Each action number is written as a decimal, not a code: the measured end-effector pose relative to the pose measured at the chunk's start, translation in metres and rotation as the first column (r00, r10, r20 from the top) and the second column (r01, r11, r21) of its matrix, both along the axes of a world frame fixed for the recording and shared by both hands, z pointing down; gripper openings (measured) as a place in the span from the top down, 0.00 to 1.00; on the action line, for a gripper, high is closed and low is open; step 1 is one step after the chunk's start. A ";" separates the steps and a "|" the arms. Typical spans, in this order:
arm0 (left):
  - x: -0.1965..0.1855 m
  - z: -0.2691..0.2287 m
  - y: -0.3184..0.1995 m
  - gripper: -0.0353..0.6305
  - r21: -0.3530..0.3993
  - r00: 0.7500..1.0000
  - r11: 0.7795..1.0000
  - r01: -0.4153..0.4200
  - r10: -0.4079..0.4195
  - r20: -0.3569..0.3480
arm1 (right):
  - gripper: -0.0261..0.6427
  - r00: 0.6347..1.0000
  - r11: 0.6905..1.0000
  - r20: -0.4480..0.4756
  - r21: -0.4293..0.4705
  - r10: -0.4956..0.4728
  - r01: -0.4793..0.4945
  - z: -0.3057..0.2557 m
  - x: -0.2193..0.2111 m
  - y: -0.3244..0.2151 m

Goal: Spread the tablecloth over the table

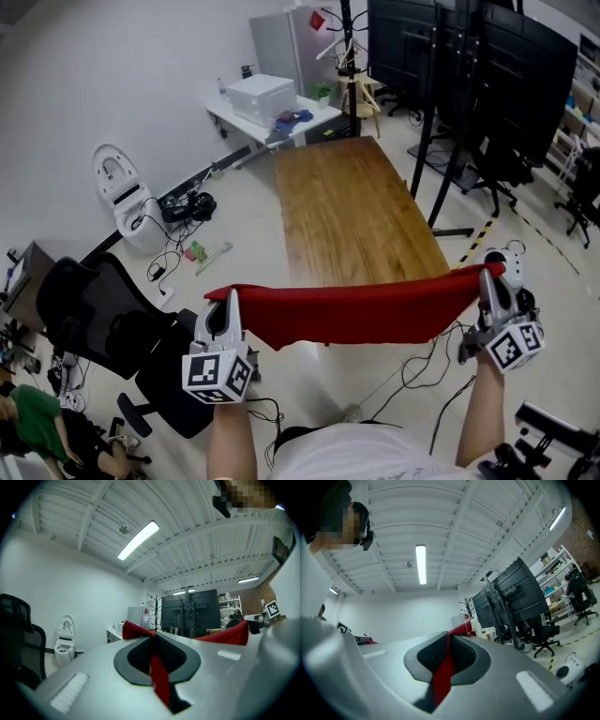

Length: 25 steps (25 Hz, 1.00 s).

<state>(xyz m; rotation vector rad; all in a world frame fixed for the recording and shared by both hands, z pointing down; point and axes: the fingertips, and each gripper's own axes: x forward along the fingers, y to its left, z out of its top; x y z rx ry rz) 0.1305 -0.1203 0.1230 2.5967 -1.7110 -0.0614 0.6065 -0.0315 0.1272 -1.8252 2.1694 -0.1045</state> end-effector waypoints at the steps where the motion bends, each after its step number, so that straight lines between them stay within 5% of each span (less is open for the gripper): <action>1: 0.014 0.002 -0.004 0.92 -0.003 1.000 1.000 -0.011 0.011 0.000 | 0.93 1.000 1.000 0.005 -0.001 0.013 -0.013 0.000 0.014 -0.001; 13: 0.106 0.013 -0.093 0.92 -0.010 0.995 0.996 -0.092 0.092 0.033 | 0.93 0.992 0.993 -0.037 -0.029 0.117 -0.118 0.012 0.097 -0.061; 25: 0.134 0.028 -0.228 0.92 -0.060 0.998 0.997 -0.051 0.053 0.035 | 0.93 0.998 0.996 -0.018 -0.066 0.062 -0.063 0.008 0.134 -0.225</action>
